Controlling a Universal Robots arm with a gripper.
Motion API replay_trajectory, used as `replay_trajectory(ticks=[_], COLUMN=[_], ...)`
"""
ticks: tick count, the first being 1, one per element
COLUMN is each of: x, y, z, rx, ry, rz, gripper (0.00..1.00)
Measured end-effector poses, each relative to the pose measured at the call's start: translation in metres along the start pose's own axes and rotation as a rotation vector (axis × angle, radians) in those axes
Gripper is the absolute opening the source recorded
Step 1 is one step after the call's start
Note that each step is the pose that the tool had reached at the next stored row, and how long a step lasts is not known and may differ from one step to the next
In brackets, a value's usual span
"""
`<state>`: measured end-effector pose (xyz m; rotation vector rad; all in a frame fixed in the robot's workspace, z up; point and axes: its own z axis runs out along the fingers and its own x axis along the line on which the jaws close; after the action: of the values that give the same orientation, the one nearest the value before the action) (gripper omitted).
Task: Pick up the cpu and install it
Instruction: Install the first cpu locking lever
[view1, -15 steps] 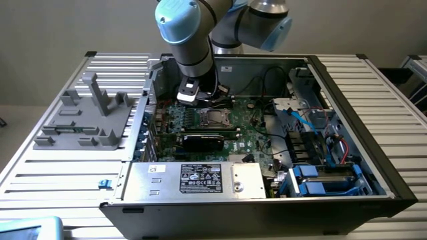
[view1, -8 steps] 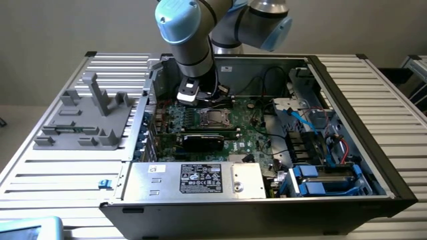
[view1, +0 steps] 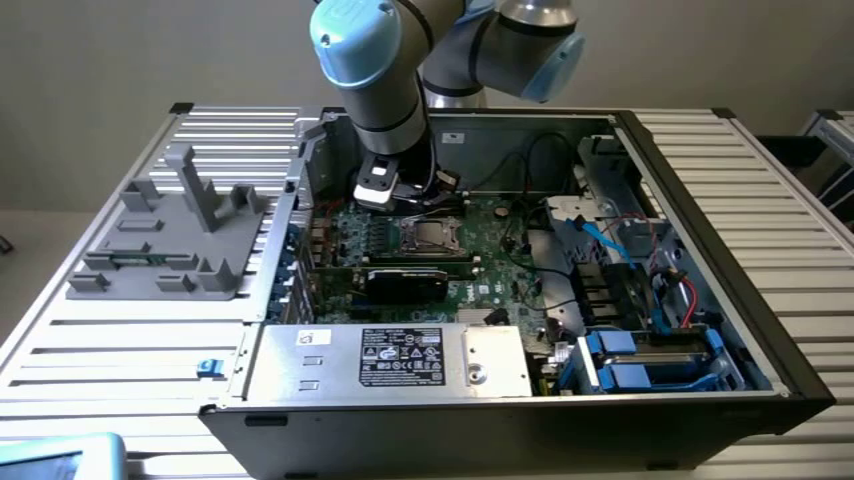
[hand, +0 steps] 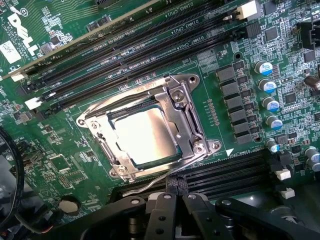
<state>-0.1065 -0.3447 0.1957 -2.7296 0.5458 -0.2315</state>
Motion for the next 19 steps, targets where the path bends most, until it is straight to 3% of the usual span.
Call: replay_trajectory(ticks=[10,19], x=[-0.001,-0.020], y=[0.0004,0.0075], z=[-0.0002,-0.0049], rx=[0.0003,0.0039], ry=[0.0001,0.0053], rz=[0.000,-0.002], gripper=[0.11,0.11])
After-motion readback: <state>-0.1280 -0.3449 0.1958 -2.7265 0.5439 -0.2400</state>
